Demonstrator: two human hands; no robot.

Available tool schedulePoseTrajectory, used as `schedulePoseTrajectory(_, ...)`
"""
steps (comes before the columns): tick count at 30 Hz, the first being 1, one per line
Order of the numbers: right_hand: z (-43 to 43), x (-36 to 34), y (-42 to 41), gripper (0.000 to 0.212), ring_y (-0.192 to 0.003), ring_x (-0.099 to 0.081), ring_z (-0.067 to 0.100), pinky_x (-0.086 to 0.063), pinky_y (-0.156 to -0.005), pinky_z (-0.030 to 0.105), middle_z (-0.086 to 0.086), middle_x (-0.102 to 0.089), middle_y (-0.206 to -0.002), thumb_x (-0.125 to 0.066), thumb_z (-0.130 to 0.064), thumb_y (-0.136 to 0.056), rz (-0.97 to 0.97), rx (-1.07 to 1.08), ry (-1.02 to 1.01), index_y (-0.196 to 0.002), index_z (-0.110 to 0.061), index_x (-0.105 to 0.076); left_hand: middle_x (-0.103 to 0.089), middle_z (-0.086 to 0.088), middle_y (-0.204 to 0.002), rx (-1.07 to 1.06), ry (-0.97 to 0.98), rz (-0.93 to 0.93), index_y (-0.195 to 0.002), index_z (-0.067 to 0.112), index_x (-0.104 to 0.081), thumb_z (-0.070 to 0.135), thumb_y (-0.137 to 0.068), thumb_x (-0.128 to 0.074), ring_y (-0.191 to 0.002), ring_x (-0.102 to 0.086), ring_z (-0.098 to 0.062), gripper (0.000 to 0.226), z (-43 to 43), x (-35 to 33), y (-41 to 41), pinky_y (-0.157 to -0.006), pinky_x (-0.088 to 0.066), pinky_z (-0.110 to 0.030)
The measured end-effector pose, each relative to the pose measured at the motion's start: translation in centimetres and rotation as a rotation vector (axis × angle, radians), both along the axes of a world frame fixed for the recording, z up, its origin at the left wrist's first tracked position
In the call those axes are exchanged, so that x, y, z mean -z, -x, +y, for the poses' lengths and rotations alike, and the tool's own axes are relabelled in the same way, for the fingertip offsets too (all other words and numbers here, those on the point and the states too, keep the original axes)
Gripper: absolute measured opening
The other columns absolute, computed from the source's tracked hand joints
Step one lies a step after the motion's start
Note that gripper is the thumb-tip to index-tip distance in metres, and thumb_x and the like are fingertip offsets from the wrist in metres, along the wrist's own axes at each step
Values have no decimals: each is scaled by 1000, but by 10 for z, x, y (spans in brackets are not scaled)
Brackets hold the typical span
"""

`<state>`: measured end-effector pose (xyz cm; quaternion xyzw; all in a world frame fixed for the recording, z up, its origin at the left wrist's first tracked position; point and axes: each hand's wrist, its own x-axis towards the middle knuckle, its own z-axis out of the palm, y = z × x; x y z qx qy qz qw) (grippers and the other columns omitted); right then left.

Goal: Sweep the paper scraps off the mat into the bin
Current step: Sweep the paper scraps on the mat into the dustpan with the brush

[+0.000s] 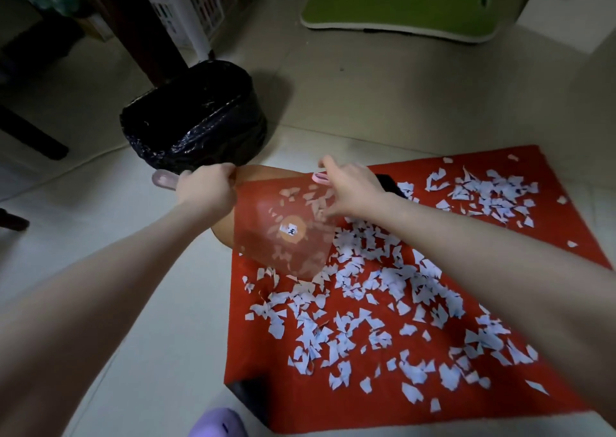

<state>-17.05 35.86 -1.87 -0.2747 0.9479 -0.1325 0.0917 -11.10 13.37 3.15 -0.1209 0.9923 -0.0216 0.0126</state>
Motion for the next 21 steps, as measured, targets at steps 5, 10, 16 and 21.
schedulePoseTrajectory(5,30,9,-6,104,-76,-58,25,-37,-69,32,-7,-46,-62,-87,-49,-54,29,70,-88,-132,-12,-30,-64,-10,-84,53,0,36,-81,21,-51,9,-85,-43,-86,-58,-33,15,-1,5,10,-75,-30,-35)
schedulePoseTrajectory(10,48,2,-4,64,-84,-60,31,-38,-62,33,8,-61,-87,-71,-39,-81,-47,97,4,-128,-11,-38,-63,-6,-81,44,17,3,-87,22,-53,4,-80,-44,-76,-52,-28,21,10,8,10,-73,-28,-32)
schedulePoseTrajectory(16,41,7,-8,66,-67,-55,24,-34,-55,31,0,-54,-72,-75,-50,-74,-5,175,-29,-115,-12,-40,-60,-6,-74,4,-21,51,-87,21,-55,5,-81,-44,-73,-50,-28,21,11,15,11,-73,-27,-33)
schedulePoseTrajectory(21,48,22,1,55,-68,-55,22,-36,-49,30,2,-52,-74,-70,-11,-77,-166,220,-19,-123,-9,-40,-55,-4,-72,-17,-5,24,-86,20,-55,5,-80,-45,-72,-45,-27,19,4,23,12,-72,-26,-32)
